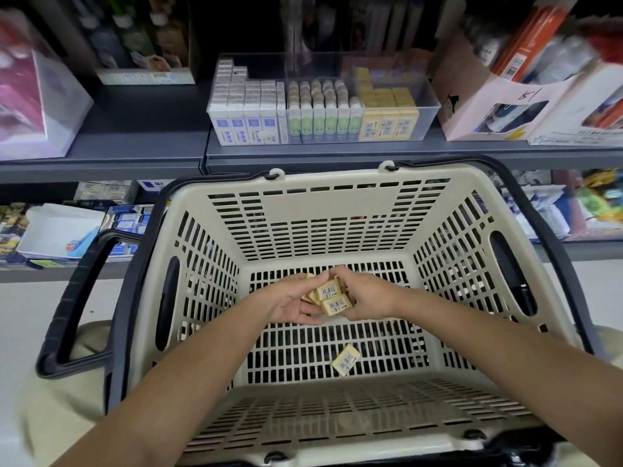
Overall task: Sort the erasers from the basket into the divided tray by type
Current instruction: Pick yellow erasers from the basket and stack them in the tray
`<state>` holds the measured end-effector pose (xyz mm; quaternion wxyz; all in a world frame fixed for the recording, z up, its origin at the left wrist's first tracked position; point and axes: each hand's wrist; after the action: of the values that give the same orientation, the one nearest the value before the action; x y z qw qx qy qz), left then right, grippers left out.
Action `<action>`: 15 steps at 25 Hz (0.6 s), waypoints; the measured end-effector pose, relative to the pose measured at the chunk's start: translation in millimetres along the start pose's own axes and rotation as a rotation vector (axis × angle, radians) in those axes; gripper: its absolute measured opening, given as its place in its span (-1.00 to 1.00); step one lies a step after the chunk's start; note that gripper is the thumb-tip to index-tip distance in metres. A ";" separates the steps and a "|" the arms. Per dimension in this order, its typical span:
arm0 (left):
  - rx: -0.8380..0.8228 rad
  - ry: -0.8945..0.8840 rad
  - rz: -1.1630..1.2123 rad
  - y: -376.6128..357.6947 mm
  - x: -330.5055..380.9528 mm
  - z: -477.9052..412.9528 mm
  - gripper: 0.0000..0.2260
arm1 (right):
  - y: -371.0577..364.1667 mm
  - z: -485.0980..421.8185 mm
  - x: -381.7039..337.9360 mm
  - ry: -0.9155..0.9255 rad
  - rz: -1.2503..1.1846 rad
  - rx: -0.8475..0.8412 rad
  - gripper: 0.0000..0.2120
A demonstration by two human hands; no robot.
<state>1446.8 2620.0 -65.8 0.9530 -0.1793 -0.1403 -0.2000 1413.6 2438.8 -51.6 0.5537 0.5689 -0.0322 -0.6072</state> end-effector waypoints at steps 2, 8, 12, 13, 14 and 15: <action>-0.014 -0.011 0.042 0.6 1.0 0.4 -0.49 | 1.7 0.0 0.9 -0.026 -0.086 0.039 -0.34; 0.063 -0.095 0.135 1.4 1.7 -5.6 -0.69 | 15.7 0.4 5.1 -0.046 -0.212 0.107 -0.57; -0.006 -0.087 0.148 0.6 2.6 -1.9 -0.64 | 21.2 -1.3 1.1 -0.026 -0.208 0.177 -0.61; -0.043 -0.092 0.147 -0.6 3.2 -0.2 -0.60 | 19.8 -1.7 0.6 -0.012 -0.177 0.190 -0.63; -0.075 -0.103 0.144 -1.9 3.8 1.2 -0.54 | 18.1 -2.0 0.2 0.003 -0.138 0.202 -0.64; -0.094 -0.111 0.141 -3.1 4.8 2.0 -0.50 | 17.3 -2.6 0.4 0.013 -0.115 0.218 -0.65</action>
<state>1449.3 2616.5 -61.5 0.9460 -0.2439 -0.1706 -0.1284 1426.6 2433.4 -41.2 0.4529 0.6305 -0.0618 -0.6273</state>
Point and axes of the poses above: each hand's wrist, its own z-axis away from the middle knuckle, its own y-axis out of the back of the hand, x = y × z, and after that the axes turned 11 degrees about y, right-handed
